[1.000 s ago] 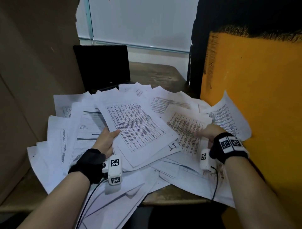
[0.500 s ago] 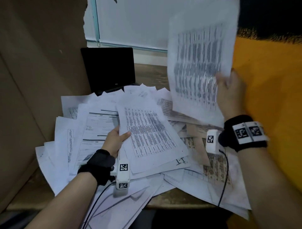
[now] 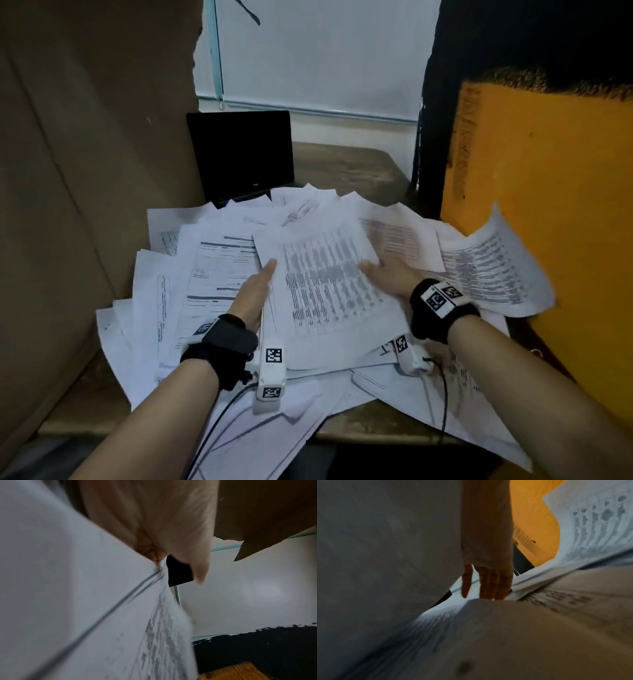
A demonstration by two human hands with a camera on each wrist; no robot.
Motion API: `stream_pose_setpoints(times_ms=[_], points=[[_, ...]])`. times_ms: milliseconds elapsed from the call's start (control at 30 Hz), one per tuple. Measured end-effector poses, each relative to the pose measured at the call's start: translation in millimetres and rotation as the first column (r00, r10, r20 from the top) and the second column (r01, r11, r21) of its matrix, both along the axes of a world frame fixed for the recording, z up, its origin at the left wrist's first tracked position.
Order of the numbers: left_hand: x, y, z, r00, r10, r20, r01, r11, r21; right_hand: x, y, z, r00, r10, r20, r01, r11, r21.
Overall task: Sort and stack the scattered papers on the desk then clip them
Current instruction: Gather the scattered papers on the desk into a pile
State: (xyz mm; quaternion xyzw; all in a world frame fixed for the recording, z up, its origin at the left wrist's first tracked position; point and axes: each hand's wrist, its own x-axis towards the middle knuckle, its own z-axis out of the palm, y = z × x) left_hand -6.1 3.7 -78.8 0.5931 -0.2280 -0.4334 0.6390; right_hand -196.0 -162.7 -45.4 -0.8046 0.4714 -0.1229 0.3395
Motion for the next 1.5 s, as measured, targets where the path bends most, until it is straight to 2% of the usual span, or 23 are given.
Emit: stream_pose_setpoints(times_ms=[33,67,167,233,333,367,433,500,600,633,700,800,867,900,933,967,1033,1100,1167,1267,1300,1400,1500], points=[[1.1,-1.7,-3.6,0.999,0.018,0.051,-0.019,0.999,0.03,-0.1,2.8,-1.8,0.997,-0.003,-0.074,0.004,1.0,0.019],[0.9,-2.9,-5.4,0.997,0.012,0.083,-0.015,0.999,0.039,-1.0,2.3,-4.3,0.997,0.021,-0.074,-0.017,0.998,0.055],[-3.4,-3.8,-2.8,0.989,0.001,0.15,-0.003,1.0,0.013,-12.4,4.6,-2.8,0.992,0.009,0.128,-0.05,0.946,0.32],[-7.8,-3.5,6.5,0.982,0.028,0.185,-0.016,0.998,-0.065,-24.8,6.5,6.1,0.967,-0.027,0.253,-0.069,0.929,0.363],[-20.9,-3.1,31.3,0.952,0.136,0.276,-0.069,0.969,-0.239,-38.0,9.2,26.3,0.843,-0.114,0.527,-0.167,0.874,0.456],[-26.8,-3.7,42.6,0.928,0.189,0.319,-0.086,0.946,-0.312,-37.6,14.0,37.5,0.791,-0.117,0.6,-0.207,0.872,0.444],[-40.8,-3.2,73.2,0.852,0.327,0.409,-0.118,0.881,-0.459,-32.1,31.1,65.7,0.699,-0.053,0.713,-0.235,0.925,0.299],[-52.2,-3.0,106.3,0.741,0.47,0.48,-0.135,0.804,-0.579,-25.7,47.4,93.4,0.654,0.028,0.756,-0.158,0.982,0.101],[-59.3,-1.1,138.0,0.622,0.597,0.506,-0.109,0.706,-0.7,-26.3,61.0,117.6,0.611,0.133,0.781,-0.114,0.99,-0.08],[-56.8,-2.2,139.4,0.622,0.604,0.499,-0.107,0.697,-0.709,-28.2,60.4,117.3,0.603,0.144,0.785,-0.119,0.989,-0.09],[-46.0,-6.5,130.3,0.673,0.552,0.493,-0.103,0.73,-0.676,-31.1,57.5,104.3,0.617,0.141,0.774,-0.167,0.985,-0.047],[-36.1,-10.8,97.8,0.778,0.356,0.518,-0.118,0.892,-0.436,-33.6,48.0,57.3,0.74,0.08,0.668,-0.203,0.973,0.109],[-39.5,-11.5,76.4,0.853,0.181,0.489,-0.046,0.96,-0.275,-32.2,48.1,28.7,0.811,0.005,0.585,-0.178,0.954,0.24],[-42.0,-14.3,67.5,0.881,0.1,0.463,0.009,0.974,-0.227,-30.0,49.8,18.8,0.811,-0.026,0.585,-0.171,0.944,0.281],[-46.7,-15.3,64.9,0.895,0.057,0.442,0.044,0.976,-0.215,-25.4,51.6,11.9,0.794,-0.069,0.604,-0.146,0.943,0.299],[-45.8,-19.1,63.1,0.906,0.073,0.417,0.028,0.972,-0.232,-21.5,54.8,9.2,0.741,-0.13,0.659,-0.112,0.943,0.312],[-37.7,-24.7,64.9,0.928,0.207,0.31,-0.103,0.942,-0.321,-15.0,57.8,13.2,0.563,-0.258,0.785,-0.05,0.938,0.343],[-27.5,-27.3,69.5,0.93,0.237,0.282,-0.146,0.94,-0.307,-14.1,56.2,21.1,0.477,-0.271,0.836,-0.044,0.943,0.331],[-19.7,-28.7,61.9,0.94,0.16,0.301,-0.094,0.97,-0.222,-12.1,46.9,13.7,0.556,-0.271,0.786,-0.027,0.939,0.343],[-6.5,-25.1,21.6,0.926,0.003,0.377,-0.019,0.999,0.037,-12.5,26.8,-30.3,0.833,-0.299,0.465,0.081,0.898,0.431],[-0.1,-22.3,7.2,0.923,-0.063,0.379,0.013,0.991,0.132,-14.5,11.9,-53.2,0.894,-0.265,0.361,0.091,0.897,0.434],[13.5,-21.1,-17.9,0.931,-0.11,0.348,0.035,0.976,0.214,-18.3,-15.2,-80.3,0.952,-0.225,0.207,0.138,0.921,0.365],[7.1,-18.8,-8.2,0.843,-0.134,0.522,-0.018,0.961,0.276,-22.6,8.3,-53.5,0.969,-0.199,0.148,0.157,0.954,0.257]])
